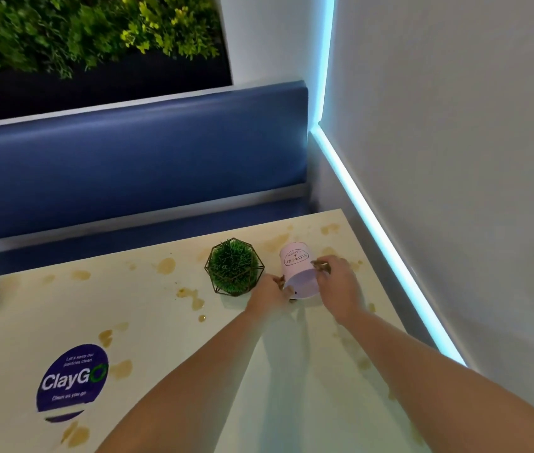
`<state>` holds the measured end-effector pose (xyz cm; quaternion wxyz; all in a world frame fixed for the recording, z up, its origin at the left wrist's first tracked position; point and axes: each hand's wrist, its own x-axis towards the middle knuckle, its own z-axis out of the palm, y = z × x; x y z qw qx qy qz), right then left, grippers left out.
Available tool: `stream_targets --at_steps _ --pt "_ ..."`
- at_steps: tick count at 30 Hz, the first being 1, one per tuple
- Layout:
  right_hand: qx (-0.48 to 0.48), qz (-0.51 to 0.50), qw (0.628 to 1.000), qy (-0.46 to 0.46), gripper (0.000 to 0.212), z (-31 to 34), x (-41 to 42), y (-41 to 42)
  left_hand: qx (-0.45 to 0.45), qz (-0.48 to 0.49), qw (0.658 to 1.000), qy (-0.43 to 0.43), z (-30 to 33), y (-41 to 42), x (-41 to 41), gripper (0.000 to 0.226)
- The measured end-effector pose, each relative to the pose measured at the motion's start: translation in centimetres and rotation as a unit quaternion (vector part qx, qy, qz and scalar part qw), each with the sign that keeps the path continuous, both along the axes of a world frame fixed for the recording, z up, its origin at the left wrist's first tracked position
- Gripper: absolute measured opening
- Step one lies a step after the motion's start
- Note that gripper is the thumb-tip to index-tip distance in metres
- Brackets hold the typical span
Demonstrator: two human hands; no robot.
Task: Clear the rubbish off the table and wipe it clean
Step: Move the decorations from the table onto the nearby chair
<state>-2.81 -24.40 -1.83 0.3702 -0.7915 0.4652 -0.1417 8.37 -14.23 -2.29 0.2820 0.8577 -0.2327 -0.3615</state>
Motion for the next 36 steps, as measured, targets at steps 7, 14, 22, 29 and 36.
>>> stream_targets --at_steps 7,14,22,29,36 --pt "-0.076 -0.010 0.997 0.025 0.029 1.3 -0.7 1.6 -0.047 0.001 0.998 0.034 1.6 2.5 -0.2 0.032" --pt "-0.027 -0.031 0.999 0.001 0.033 3.8 0.1 5.7 -0.111 0.072 0.988 0.083 4.0 7.2 0.5 0.029" --pt "0.051 -0.006 0.998 -0.042 0.036 8.1 4.8 16.1 -0.161 0.181 0.964 0.108 7.2 17.7 5.1 0.039" --pt "0.128 0.048 0.988 -0.075 0.036 9.1 11.8 28.5 -0.213 0.275 0.930 0.122 8.5 30.8 10.4 0.037" --pt "0.175 0.082 0.977 -0.093 0.039 9.0 18.7 39.2 -0.217 0.351 0.905 0.109 9.0 42.6 15.7 0.027"
